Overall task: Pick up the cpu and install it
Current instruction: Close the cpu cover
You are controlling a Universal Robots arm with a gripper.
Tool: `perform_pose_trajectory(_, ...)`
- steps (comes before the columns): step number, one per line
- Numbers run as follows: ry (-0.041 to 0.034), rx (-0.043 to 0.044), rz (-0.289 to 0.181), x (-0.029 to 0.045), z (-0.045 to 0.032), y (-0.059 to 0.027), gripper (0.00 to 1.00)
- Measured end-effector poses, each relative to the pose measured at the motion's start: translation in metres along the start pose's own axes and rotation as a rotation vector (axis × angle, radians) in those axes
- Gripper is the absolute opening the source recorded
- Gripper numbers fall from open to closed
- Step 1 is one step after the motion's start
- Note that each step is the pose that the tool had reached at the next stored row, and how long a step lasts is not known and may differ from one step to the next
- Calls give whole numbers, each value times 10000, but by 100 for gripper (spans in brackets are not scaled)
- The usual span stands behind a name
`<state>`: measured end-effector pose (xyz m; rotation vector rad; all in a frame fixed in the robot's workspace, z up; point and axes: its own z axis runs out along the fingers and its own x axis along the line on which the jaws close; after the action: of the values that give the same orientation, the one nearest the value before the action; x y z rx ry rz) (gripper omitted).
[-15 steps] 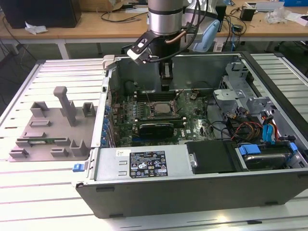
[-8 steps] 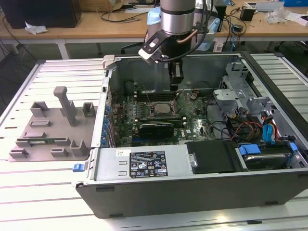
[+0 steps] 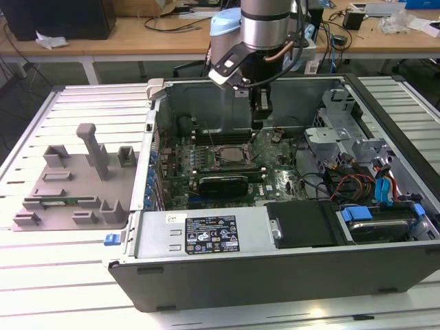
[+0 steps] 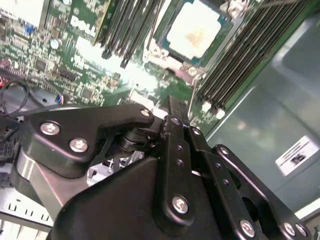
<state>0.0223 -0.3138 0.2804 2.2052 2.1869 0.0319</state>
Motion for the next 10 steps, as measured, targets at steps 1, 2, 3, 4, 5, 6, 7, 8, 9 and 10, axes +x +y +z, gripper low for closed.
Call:
perform_pose_trajectory(1,0,1,0,1,2,66,11)
perform_pose_trajectory(2,-2,2,0,0,4,111,11)
perform_pose_trajectory(3,-2,1,-1,1,5,158,11)
perform_pose_trajectory(4,-2,2,0,1,6,184,11)
perform_pose_trajectory(5,-2,2,1,1,8,219,11)
perform_pose_trajectory(6,-1,2,-1,2,10,260,11)
perform_pose_trajectory(7,0,2,0,2,12,278,11)
perform_pose_trajectory(8,-1,3,0,2,17,296,11)
perform_pose_trajectory(9,-3,8,0,2,28,305,11)
perform_pose_trajectory(10,-2,14,0,3,46,312,11)
